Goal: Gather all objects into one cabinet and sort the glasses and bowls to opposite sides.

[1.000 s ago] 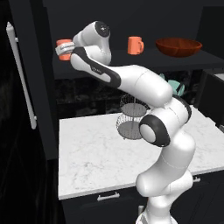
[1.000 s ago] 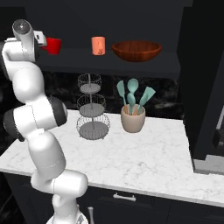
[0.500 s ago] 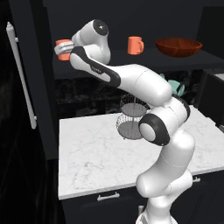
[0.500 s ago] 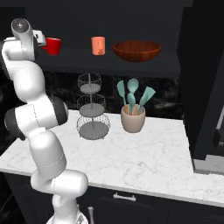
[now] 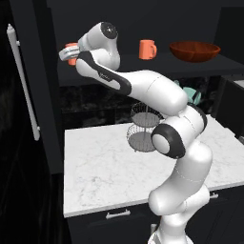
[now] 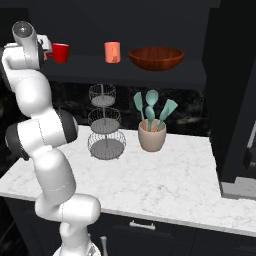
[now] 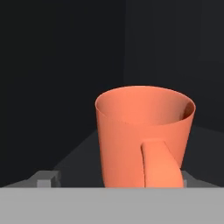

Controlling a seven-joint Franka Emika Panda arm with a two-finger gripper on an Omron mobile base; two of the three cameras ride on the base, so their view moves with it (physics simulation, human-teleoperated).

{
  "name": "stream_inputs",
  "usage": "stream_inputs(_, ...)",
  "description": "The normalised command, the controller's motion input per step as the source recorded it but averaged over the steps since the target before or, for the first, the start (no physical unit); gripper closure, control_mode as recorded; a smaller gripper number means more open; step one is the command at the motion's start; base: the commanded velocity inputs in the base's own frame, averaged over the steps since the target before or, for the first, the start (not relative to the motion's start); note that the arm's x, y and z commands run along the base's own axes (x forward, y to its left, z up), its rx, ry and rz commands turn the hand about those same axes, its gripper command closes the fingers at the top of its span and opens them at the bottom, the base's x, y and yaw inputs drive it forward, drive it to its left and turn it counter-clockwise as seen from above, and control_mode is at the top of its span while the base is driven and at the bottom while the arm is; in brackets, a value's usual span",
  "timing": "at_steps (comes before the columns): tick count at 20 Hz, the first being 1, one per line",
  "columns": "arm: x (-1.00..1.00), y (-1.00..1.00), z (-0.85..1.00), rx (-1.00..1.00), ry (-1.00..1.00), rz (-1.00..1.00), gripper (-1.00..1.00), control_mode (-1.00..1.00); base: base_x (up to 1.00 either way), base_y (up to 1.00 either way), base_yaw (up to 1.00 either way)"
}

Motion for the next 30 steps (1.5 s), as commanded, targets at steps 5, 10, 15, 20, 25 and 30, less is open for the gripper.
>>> stream_inputs(5, 0.00, 0.00, -0.07, 0.00, 0.00, 0.00, -1.00, -1.00, 0.00, 0.00, 0.00)
stream_inputs(10, 0.00, 0.01, -0.16, 0.00, 0.00, 0.00, -1.00, -1.00, 0.00, 0.00, 0.00)
stream_inputs(15, 0.00, 0.02, -0.25, 0.00, 0.00, -0.01, -1.00, -1.00, 0.00, 0.00, 0.00)
stream_inputs(20, -0.02, 0.01, -0.24, 0.00, 0.00, -0.02, -1.00, -1.00, 0.00, 0.00, 0.00)
stream_inputs(25, -0.13, 0.00, -0.19, 0.00, 0.00, -0.07, -1.00, -1.00, 0.00, 0.00, 0.00)
stream_inputs(30, -0.24, -0.01, 0.00, 0.00, -0.04, -0.15, -1.00, -1.00, 0.00, 0.00, 0.00)
